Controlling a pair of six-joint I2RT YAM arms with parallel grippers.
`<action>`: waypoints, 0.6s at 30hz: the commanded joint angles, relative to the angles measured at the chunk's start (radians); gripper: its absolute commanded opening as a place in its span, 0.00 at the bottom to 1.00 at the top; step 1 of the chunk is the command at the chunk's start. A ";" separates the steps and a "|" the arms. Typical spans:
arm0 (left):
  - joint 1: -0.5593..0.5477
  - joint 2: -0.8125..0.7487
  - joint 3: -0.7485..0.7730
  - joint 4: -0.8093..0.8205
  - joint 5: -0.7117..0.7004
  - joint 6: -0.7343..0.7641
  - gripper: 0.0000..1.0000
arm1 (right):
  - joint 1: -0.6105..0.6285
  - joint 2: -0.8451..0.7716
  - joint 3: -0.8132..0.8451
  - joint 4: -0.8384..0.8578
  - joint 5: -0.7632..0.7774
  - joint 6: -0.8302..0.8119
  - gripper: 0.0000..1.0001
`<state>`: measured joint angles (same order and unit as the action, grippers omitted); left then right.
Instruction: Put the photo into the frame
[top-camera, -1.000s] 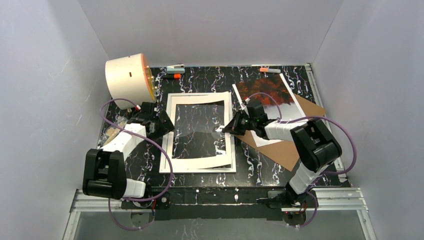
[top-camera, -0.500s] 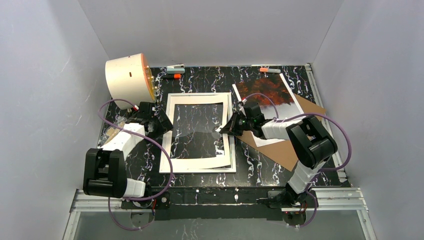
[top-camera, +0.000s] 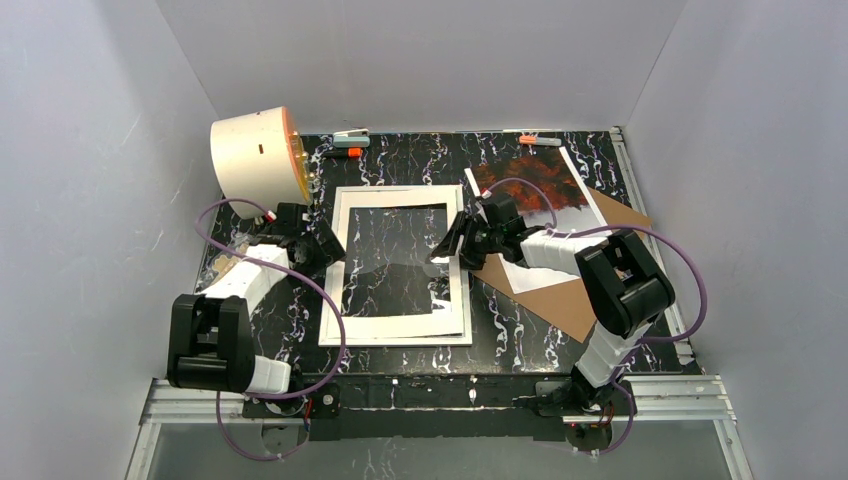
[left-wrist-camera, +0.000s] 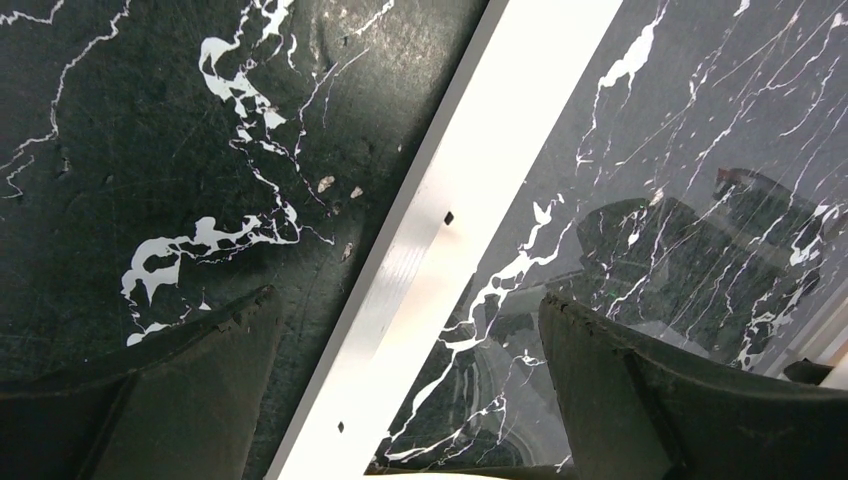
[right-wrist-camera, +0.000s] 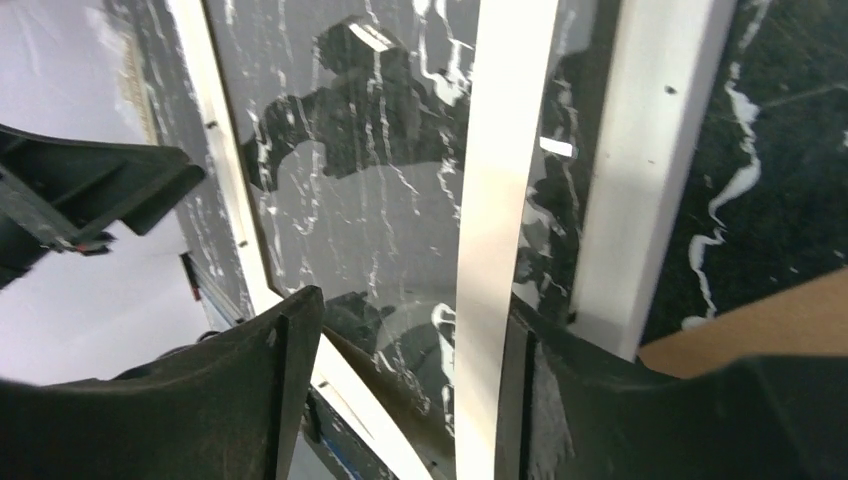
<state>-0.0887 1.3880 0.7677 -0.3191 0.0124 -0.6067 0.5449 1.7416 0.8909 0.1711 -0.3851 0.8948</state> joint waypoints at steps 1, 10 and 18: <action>0.007 -0.010 0.051 -0.037 0.002 0.013 0.98 | 0.004 -0.052 0.025 -0.101 0.050 -0.027 0.73; 0.008 -0.019 0.112 -0.099 -0.055 0.020 0.98 | 0.007 -0.129 0.110 -0.388 0.224 -0.061 0.88; 0.009 -0.051 0.172 -0.132 -0.028 0.058 0.98 | 0.007 -0.230 0.141 -0.478 0.358 -0.126 0.83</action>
<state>-0.0868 1.3811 0.8978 -0.4076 -0.0212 -0.5831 0.5510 1.5726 0.9821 -0.2447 -0.1188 0.8227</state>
